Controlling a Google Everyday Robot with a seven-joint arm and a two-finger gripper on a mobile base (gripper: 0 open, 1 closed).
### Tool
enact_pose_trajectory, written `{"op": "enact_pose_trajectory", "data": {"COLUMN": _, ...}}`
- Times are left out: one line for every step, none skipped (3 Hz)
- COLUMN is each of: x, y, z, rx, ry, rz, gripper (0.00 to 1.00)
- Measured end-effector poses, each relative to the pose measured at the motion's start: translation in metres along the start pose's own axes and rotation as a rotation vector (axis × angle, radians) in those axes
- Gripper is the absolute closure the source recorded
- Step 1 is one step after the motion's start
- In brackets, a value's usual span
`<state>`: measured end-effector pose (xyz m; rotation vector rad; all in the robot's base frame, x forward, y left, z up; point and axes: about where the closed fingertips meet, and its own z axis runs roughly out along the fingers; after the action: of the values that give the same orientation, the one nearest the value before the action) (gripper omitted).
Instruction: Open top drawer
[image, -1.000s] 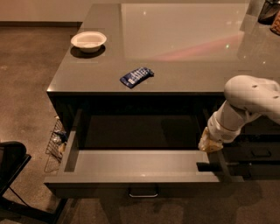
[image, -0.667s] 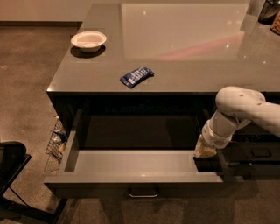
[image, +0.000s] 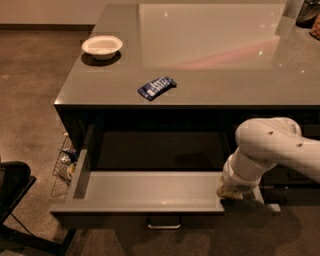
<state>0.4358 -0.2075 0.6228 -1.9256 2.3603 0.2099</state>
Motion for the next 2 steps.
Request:
{"op": "enact_pose_trajectory", "data": {"x": -0.0029, "y": 0.0113, "z": -0.0036, "rx": 0.000, "ry": 0.011, "rz": 0.005, "gripper": 0.82}}
{"op": "enact_pose_trajectory", "data": {"x": -0.0026, "y": 0.0118, "z": -0.0041, "rx": 0.001, "ry": 0.012, "rz": 0.005, "gripper": 0.59}}
